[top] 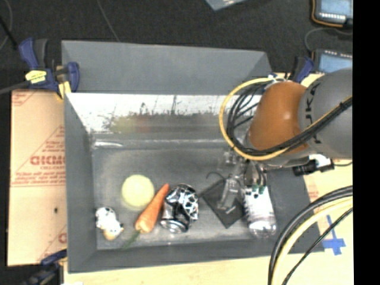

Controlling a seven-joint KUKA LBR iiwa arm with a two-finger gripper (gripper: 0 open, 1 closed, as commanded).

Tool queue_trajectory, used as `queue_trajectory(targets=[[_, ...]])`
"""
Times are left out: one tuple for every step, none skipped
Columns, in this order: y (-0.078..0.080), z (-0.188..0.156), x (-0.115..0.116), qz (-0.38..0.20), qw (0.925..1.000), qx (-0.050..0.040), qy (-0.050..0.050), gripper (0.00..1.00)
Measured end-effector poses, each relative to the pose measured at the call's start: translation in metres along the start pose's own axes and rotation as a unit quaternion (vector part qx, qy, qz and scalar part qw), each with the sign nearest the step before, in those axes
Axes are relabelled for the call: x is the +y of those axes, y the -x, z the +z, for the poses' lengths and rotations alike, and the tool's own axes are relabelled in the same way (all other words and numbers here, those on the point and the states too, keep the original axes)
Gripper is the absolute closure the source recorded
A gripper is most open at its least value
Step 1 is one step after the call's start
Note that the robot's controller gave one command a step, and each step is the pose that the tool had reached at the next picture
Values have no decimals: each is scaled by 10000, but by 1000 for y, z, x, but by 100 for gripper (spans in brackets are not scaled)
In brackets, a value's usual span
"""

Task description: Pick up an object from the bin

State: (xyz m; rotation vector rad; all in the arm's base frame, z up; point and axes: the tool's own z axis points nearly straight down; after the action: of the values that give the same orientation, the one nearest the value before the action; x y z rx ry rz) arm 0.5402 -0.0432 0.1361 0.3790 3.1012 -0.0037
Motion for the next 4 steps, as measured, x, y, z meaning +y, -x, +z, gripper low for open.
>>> queue_trajectory(targets=[[0,0,1,-9,10000,5,2,0],[-3,7,3,279,9996,-3,5,0],[-23,33,4,235,9997,-10,-3,100],[-23,33,4,232,9997,-10,-3,100]])
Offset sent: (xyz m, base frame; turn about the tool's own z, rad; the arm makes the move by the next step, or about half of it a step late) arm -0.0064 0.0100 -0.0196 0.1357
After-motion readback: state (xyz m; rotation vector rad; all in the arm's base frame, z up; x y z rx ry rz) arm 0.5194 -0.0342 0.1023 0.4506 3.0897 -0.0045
